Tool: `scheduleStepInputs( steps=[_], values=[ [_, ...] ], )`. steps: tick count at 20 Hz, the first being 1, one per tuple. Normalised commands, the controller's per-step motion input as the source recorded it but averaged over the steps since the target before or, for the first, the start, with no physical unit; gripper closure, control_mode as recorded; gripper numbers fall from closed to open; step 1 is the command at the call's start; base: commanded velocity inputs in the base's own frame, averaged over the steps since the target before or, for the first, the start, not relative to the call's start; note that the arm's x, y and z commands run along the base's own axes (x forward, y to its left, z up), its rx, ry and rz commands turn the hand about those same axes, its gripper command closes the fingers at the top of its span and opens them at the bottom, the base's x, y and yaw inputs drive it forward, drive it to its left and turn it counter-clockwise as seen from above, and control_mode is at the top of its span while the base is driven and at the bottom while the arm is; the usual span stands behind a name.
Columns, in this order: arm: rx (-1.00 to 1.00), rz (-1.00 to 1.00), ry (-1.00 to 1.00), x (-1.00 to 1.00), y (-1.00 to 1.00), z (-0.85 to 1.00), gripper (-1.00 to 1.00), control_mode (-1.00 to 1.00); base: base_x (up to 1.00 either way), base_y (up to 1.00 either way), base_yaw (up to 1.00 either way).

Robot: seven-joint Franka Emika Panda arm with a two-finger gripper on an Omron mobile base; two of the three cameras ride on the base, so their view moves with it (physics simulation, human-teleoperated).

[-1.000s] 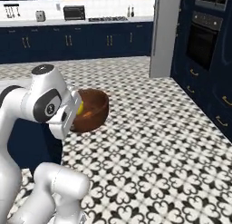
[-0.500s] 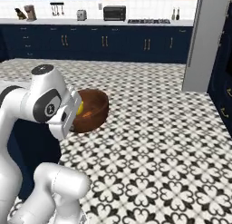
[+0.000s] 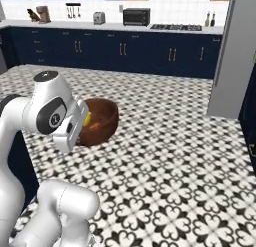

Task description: Pick the chicken drumstick and lemon from their plates and place them in the bowl. Then put the bowl in the fridge.

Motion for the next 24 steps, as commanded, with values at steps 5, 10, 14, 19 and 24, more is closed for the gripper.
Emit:
scheduleStepInputs(
  steps=[5,10,14,19,24],
  values=[
    [0.0,0.0,0.0,0.0,0.0,0.0,1.0,1.0,1.0,-0.51,0.21],
    [0.0,0.0,0.0,0.0,0.0,0.0,1.0,1.0,1.0,-0.37,0.19],
    [0.0,0.0,0.0,0.0,0.0,0.0,1.0,1.0,1.0,-0.33,0.02],
    [0.0,0.0,0.0,0.0,0.0,0.0,1.0,1.0,1.0,-0.02,0.0],
    [0.0,0.0,0.0,0.0,0.0,0.0,1.0,1.0,1.0,-0.05,0.0]
  ],
)
